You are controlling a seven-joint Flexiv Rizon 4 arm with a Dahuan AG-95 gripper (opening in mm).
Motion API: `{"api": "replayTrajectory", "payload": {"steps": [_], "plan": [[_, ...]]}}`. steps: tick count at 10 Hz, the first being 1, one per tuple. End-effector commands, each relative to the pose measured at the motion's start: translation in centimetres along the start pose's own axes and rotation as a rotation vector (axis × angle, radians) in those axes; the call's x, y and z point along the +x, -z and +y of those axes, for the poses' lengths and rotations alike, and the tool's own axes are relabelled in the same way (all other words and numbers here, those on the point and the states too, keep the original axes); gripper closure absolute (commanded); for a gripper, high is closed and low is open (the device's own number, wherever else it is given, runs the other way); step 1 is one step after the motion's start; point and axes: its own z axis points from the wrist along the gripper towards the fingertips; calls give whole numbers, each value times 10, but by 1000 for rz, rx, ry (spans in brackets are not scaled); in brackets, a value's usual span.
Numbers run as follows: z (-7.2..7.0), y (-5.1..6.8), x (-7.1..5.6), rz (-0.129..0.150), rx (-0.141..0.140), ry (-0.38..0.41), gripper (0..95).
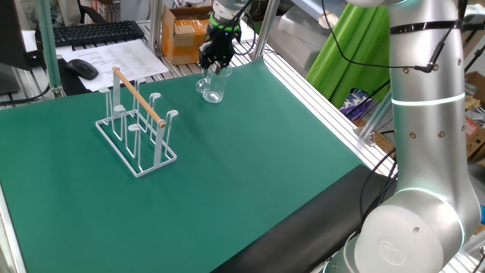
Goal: Put the cup on the cup rack
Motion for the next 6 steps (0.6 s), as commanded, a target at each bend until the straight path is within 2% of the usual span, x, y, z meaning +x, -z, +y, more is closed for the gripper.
{"api": "replayTrajectory", "payload": {"steps": [1, 3, 4, 6], "plan": [[0, -3, -2, -2, -3, 0, 570], [0, -7, -1, -3, -10, 6, 570], [0, -7, -1, 0, -20, 12, 950], [0, -7, -1, 1, -26, 10, 950]]}}
